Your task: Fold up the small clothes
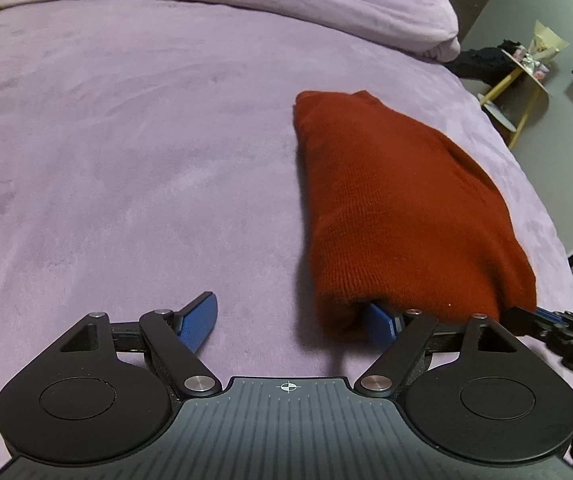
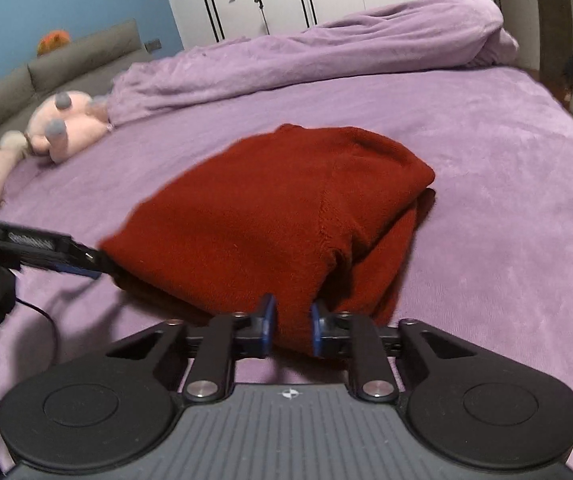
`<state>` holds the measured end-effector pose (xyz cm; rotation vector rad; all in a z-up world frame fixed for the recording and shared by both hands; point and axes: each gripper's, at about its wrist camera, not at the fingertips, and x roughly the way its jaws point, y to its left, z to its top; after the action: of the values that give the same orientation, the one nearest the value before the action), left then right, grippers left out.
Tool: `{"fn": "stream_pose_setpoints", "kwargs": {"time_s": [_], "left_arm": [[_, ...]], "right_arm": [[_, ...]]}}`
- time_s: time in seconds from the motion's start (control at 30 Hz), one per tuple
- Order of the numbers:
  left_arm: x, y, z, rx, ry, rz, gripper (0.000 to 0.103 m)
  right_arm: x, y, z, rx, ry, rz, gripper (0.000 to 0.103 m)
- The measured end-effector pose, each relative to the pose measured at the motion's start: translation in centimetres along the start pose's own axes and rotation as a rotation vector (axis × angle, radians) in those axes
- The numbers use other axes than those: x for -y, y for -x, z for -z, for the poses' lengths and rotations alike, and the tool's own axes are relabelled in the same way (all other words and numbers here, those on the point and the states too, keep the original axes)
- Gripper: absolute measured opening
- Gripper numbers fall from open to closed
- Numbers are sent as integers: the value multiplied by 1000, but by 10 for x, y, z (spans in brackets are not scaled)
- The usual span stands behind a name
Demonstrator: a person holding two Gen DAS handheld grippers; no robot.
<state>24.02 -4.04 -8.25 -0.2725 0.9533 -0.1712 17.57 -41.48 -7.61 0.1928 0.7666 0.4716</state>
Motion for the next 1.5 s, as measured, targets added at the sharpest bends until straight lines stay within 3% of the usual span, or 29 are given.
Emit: {"fn": "stream_pose_setpoints", "kwargs": {"time_s": [0.13,0.3,0.37,0.4,0.43,0.53,0.63,0.77,0.83,0.93,1.0,1.07,1.17,1.33,1.5], "left_arm": [[-5,1,2,-14,-5,14,84],[-21,19,-3,-15,2,39,84],[-31,27,-10,11,17,79,87],[-34,28,-15,17,29,109,88],[-38,26,-21,19,51,148,89],[-40,3,-40,-19,115,252,90],[-33,-35,-58,-72,147,294,88],[-27,-73,-76,-138,219,358,88],[-21,-89,-81,-155,242,385,88],[-13,-106,-85,-164,254,402,85],[-9,-110,-83,-154,258,372,73],[-10,-108,-83,-142,267,369,65],[-16,-96,-84,-131,289,391,56],[-32,-47,-82,-63,272,401,55],[-75,10,-58,-30,286,277,55]], "right_arm": [[4,-6,8,-46,26,80,14],[14,8,7,-37,-8,88,18],[27,14,4,-38,-98,87,44],[38,17,5,-30,-173,74,66],[49,19,5,-18,-240,40,70],[87,10,2,-15,-468,-85,70],[112,-15,-4,-25,-583,-153,69],[126,-39,-23,-24,-634,-192,69],[130,-50,-28,-33,-652,-228,60],[130,-73,-31,-69,-689,-254,56],[125,-84,-33,-70,-678,-258,51],[119,-90,-34,-69,-683,-258,42],[110,-90,-37,-51,-698,-282,39],[72,-91,-40,-24,-723,-402,38],[8,-114,-26,-122,-657,-494,37]]}}
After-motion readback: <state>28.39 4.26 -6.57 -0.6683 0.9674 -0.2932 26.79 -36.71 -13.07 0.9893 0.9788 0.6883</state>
